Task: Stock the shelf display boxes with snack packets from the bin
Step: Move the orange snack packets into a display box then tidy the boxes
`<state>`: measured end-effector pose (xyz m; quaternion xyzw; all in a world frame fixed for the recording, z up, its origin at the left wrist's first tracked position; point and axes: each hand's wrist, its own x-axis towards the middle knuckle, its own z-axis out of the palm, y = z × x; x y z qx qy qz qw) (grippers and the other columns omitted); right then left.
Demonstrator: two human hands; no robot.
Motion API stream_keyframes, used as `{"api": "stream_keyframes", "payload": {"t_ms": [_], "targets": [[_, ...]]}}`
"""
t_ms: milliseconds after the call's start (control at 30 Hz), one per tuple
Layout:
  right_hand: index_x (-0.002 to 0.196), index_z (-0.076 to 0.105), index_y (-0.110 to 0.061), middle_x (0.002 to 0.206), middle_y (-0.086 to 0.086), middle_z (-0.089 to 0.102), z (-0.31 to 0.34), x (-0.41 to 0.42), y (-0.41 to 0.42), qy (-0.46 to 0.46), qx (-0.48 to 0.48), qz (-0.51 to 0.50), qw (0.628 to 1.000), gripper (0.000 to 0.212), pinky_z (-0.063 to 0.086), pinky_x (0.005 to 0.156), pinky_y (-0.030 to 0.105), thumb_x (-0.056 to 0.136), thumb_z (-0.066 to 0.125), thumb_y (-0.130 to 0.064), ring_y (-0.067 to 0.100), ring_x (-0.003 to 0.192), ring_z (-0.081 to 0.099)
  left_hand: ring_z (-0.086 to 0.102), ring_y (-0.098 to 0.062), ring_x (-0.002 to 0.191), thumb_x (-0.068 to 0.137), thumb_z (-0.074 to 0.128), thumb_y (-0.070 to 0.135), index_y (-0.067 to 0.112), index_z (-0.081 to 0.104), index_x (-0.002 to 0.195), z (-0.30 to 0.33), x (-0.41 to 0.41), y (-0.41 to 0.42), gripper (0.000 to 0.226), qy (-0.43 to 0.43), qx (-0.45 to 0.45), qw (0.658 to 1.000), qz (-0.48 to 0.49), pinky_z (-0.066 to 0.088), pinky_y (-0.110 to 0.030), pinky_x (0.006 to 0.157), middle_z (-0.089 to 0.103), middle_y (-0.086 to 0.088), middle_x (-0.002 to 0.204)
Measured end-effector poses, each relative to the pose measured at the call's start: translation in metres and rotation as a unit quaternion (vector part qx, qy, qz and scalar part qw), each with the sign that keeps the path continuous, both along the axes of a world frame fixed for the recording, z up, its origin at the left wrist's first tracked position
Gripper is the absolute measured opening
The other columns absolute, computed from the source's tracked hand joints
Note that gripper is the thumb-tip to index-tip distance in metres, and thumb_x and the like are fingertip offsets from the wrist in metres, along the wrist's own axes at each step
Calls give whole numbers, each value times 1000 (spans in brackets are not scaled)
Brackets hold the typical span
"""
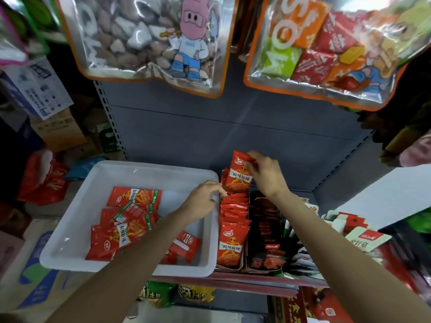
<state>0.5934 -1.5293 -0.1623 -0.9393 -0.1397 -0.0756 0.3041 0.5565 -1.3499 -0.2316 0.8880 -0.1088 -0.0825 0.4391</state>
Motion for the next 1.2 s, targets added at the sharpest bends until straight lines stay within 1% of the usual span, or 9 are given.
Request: {"api": "stream_keyframes", "payload": {"t_ms": [100,267,467,600,767,900,1000,1100,1200], "targets": [[113,61,-8,98,13,69,1,6,7,22,-19,13,999,20,53,77,41,95,53,-14,29,89,66,47,-17,122,77,42,-18,7,65,103,2,-2,-2,43,12,-2,1000,1,34,-15,90,54,-6,126],[112,65,-6,105,14,68,-8,0,12,-31,-22,14,999,21,50,81,33,93,56,-12,29,94,64,44,-16,125,78,46,-16,8,66,102,4,-1,0,39,-2,-5,1000,-1,35,-23,101,50,-6,130],[114,64,-16,113,8,67,-34,0,6,139,-124,22,982,24,51,90,39,93,54,-13,26,101,63,49,-15,121,80,44,-14,13,63,109,2,4,2,44,28,-5,1000,-11,38,-20,97,56,-3,126],[113,64,-17,110,6,66,-37,-5,10,97,-72,-16,993,23,52,86,38,93,54,-14,23,97,64,52,-11,116,89,47,-7,10,55,120,5,3,3,37,14,-47,998,43,36,-11,90,59,-2,123],[104,66,-11,104,9,66,-33,-15,48,46,-23,17,999,21,49,84,34,88,56,-6,25,94,63,58,-10,100,91,53,1,7,59,111,-4,-9,36,22,-34,-43,988,142,36,1,75,64,-2,109],[111,62,-9,110,10,61,-49,-30,96,105,-39,74,991,23,50,82,34,91,50,-5,26,94,62,60,-16,104,90,55,2,9,59,115,-24,-27,95,26,-40,53,984,166,46,-23,91,64,-5,114],[128,51,-10,124,13,56,-82,-41,131,186,-95,103,973,34,44,95,34,94,51,-14,28,111,56,61,-21,100,88,60,10,15,55,122,-43,-39,137,34,-6,164,977,140,51,-34,88,62,-7,114],[140,39,-17,133,11,51,-117,-53,154,279,-131,118,944,53,41,99,33,91,57,-30,28,120,51,48,-25,123,87,64,27,19,45,136,-58,-49,167,53,57,247,965,73,43,-39,100,50,-7,135],[144,34,-23,135,8,47,-140,-65,169,325,-151,135,924,73,39,101,31,80,70,-29,27,125,45,24,-21,142,87,62,39,23,35,145,-66,-58,186,66,127,233,962,60,28,-42,114,25,-1,154]]}}
